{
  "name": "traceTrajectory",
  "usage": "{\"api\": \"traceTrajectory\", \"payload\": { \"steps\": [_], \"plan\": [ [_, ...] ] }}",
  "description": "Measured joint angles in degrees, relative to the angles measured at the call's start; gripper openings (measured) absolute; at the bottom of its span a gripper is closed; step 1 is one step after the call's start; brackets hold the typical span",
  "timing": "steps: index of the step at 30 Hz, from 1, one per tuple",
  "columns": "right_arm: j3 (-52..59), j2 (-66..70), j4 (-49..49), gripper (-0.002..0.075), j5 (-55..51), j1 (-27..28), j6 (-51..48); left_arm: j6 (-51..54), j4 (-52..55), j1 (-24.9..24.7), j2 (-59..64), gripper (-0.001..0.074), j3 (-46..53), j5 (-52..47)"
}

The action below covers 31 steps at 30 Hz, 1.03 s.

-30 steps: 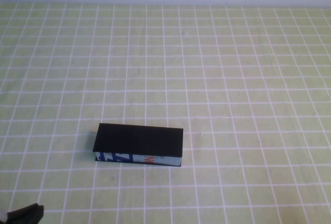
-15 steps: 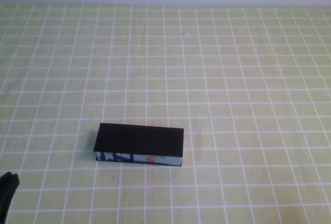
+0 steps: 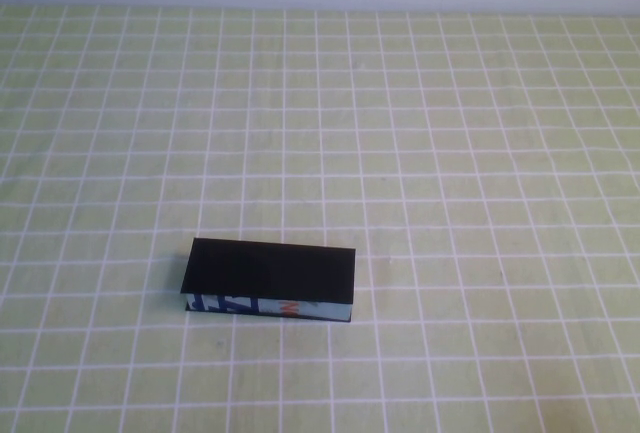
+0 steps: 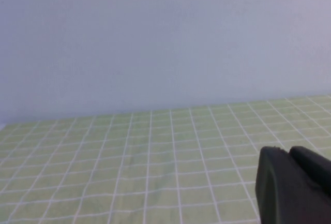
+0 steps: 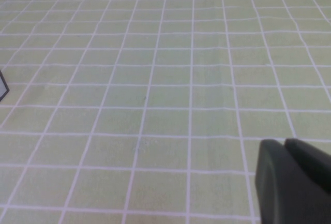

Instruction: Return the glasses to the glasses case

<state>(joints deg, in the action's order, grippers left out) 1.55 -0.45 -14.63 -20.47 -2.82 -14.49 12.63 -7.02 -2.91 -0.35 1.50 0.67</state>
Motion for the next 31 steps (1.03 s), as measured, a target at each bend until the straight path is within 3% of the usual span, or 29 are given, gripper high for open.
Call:
{"api": "traceTrajectory", "payload": {
  "steps": [4, 13, 31],
  "plan": [
    [0.0, -0.1, 0.0, -0.0011, 0.0, 0.0, 0.0, -0.8, 0.4, 1.1, -0.2, -0.0002, 0.0, -3.5],
    [0.0, -0.1, 0.0, -0.0011, 0.0, 0.0, 0.0, -3.0, 0.6, 1.2, -0.2, -0.0002, 0.0, -21.7],
    [0.0, -0.1, 0.0, -0.0011, 0.0, 0.0, -0.1, -3.3, 0.6, 1.2, -0.3, -0.0002, 0.0, -22.8]
  ]
}}
